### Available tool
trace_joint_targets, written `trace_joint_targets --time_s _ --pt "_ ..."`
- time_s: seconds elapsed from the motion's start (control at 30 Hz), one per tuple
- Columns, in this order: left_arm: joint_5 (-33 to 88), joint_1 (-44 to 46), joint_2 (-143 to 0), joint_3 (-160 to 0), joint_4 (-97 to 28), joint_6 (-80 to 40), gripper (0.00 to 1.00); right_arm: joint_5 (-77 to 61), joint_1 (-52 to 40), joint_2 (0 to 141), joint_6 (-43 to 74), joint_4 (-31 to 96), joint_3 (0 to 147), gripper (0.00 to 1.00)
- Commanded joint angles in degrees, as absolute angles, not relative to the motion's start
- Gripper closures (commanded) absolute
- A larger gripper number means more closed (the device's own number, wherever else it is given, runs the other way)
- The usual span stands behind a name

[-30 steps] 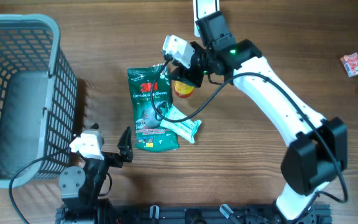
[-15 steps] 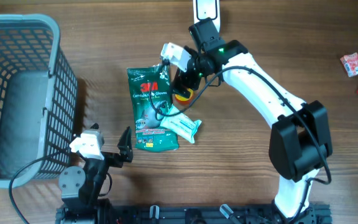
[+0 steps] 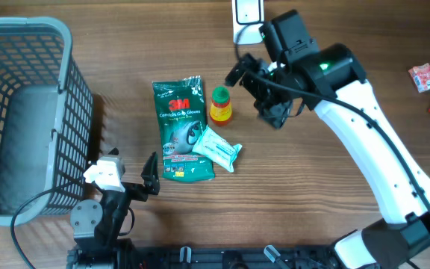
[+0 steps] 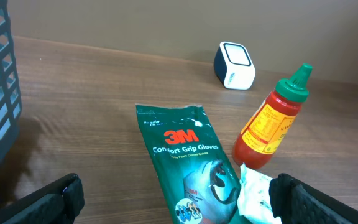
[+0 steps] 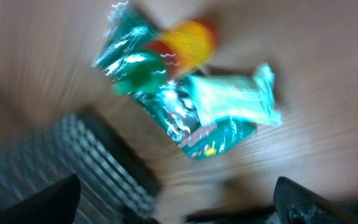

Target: Scan the item barcode

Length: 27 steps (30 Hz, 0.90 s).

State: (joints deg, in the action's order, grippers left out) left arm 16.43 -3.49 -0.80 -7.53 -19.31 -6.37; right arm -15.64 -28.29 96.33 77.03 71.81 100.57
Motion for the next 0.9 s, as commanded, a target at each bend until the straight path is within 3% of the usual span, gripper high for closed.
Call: trace_joint_targets --time_s 0.0,0.1,0.2,0.33,0.87 --pt "17.1 -3.2 -0.4 -7.3 -19.2 -6.7 0.0 -13.7 -28.3 97.0 101.6 72.4 100.4 0.0" --pt "17.1 -3.2 -0.4 -7.3 -19.2 -6.7 0.0 -10.9 -28.3 97.3 103.5 70.2 100.4 0.01" --pt "17.1 -3.2 -0.4 -7.3 -19.2 -6.7 0.0 -9.3 -28.3 99.0 99.8 65.0 100.4 0.15" --pt "17.1 -3.2 -0.4 -7.3 -19.2 -6.7 0.0 -15.4 -28.3 105.0 95.9 62.0 100.4 0.19" --pt "17.1 -3.2 -0.4 -7.3 -19.2 -6.7 0.0 -16.8 -29.7 113.3 90.0 57.7 100.5 0.21"
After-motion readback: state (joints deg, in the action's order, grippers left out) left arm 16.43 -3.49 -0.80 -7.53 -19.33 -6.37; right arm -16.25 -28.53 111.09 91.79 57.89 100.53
